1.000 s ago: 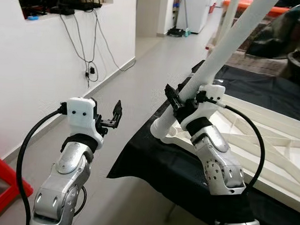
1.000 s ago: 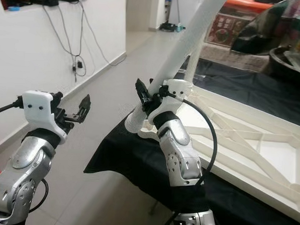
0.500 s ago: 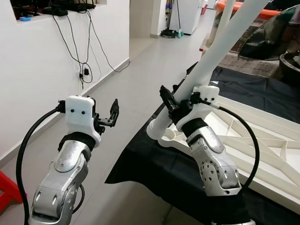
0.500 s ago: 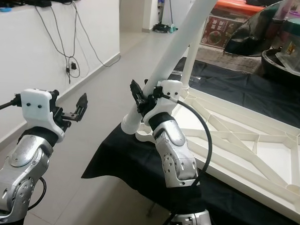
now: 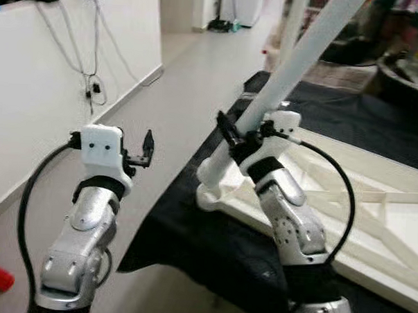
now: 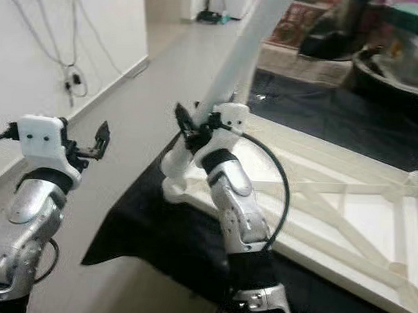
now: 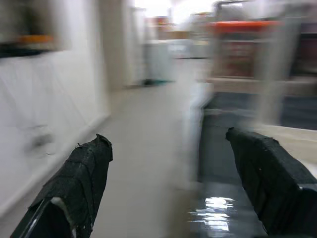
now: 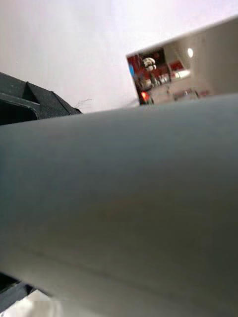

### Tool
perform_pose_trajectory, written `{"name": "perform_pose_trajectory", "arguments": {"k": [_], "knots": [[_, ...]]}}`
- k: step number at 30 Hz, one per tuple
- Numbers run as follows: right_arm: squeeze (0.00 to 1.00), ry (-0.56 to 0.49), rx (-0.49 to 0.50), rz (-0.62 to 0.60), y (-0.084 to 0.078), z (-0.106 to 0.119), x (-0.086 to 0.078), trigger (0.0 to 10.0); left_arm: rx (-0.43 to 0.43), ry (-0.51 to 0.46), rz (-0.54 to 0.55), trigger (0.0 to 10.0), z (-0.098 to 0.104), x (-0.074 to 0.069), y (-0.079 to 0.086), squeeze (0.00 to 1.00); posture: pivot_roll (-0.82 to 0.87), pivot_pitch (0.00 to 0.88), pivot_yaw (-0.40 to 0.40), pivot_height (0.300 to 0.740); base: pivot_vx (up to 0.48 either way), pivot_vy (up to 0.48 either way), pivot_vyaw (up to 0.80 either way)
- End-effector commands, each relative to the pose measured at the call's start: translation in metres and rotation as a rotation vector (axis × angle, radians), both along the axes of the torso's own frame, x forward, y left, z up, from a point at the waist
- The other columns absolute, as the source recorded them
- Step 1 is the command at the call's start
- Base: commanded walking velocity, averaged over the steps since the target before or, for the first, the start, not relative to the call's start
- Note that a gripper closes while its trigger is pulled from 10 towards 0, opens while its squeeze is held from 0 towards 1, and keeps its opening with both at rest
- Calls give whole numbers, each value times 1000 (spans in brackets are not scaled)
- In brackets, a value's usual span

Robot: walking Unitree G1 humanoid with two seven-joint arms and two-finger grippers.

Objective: Building children table

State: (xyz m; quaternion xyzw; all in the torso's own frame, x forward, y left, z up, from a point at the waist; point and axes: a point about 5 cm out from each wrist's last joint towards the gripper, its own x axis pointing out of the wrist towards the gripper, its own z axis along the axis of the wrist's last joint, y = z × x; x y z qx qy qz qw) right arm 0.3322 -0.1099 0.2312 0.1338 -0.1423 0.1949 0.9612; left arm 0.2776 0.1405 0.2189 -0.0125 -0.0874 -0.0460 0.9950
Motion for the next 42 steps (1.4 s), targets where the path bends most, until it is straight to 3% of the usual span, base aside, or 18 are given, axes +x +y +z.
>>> {"name": "perform_pose_trajectory", "arguments": {"k": [1,14,16,19,25,27,29,33,35,36,38,40,42], "knots": [[0,-33,11,32,11,6,-1,10000,-5,13,26,10000,-2,0,7,0,69,78,-72,740,0,0,0],[0,-42,11,36,8,10,2,10000,-20,25,43,10000,-4,1,10,0,58,78,-64,740,0,0,0],[0,-43,-46,64,0,14,16,10000,-43,22,-5,10000,-4,-2,3,0,59,90,-73,740,0,0,0],[0,-40,-64,73,-1,15,20,10000,-46,23,-24,10000,-5,-4,0,0,59,90,-73,740,0,0,0],[0,-19,-142,184,-15,22,43,10000,-41,78,-156,10000,-19,-27,-12,0,79,141,-89,740,0,0,0],[0,-19,-142,184,-15,22,43,10000,-41,78,-156,10000,-19,-27,-12,0,79,141,-89,740,0,0,0],[0,-10,-154,289,-17,22,44,10000,-27,114,-243,10000,-29,-42,-19,0,82,175,-88,740,0,0,0],[0,-7,-146,399,-18,24,44,10000,13,136,-324,10000,-36,-56,-28,0,88,188,-91,740,0,0,0],[0,-21,-165,506,-18,26,43,10000,87,111,-361,10000,-36,-66,-34,0,100,206,-90,740,0,0,0],[0,-21,-165,506,-18,26,43,10000,87,111,-361,10000,-36,-66,-34,0,100,206,-90,740,0,0,0],[0,-53,-210,695,-14,29,37,10000,84,120,-407,10000,-35,-78,-40,0,103,229,-84,740,0,0,0],[0,-59,-225,733,-13,29,36,10000,80,126,-416,10000,-35,-80,-41,0,103,229,-84,740,0,0,0],[0,-58,-247,851,-11,27,30,10000,70,136,-430,10000,-36,-83,-44,0,107,234,-83,740,0,0,0]]}}
